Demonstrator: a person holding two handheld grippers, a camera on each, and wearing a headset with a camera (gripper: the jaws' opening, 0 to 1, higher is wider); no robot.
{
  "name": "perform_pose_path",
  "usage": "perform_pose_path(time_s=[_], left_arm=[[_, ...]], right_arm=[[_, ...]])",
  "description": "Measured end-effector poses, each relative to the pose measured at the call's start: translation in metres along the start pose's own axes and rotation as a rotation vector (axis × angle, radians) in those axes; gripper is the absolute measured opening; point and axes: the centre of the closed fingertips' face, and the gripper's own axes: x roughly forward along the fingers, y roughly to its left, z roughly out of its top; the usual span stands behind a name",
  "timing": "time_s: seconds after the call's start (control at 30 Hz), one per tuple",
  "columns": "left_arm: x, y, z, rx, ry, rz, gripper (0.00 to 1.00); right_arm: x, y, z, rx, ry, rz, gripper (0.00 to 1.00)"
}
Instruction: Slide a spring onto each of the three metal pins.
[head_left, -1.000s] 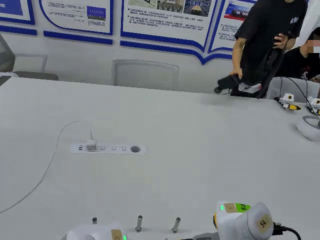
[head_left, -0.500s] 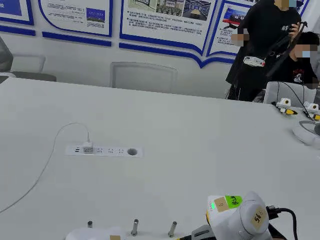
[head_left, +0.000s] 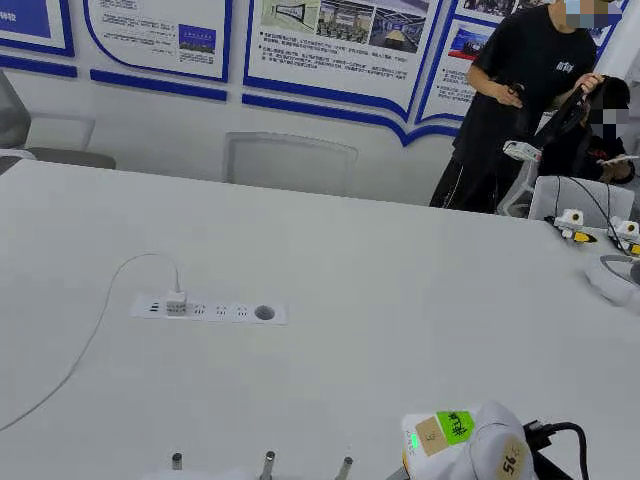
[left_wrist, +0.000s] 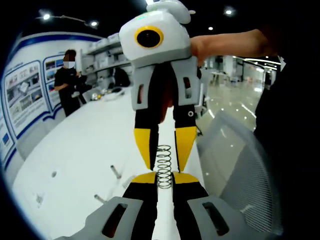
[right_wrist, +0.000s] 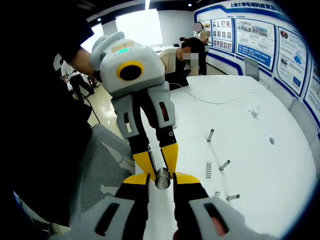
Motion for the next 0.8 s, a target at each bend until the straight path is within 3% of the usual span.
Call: perform_pose_path(time_s=[0.43, 0.8], left_arm=[[0.001, -0.01, 0.002, 0.018, -0.014, -0.054, 0.09], [0.0, -0.015, -0.005, -0.032, -0.012, -0.069, 0.1]], right_arm=[[-0.002, 0.008, -0.003, -0.049, 0.042, 0.051, 0.14], [0.006, 0.013, -0.004, -0.054, 0.065, 0.071, 0.12]])
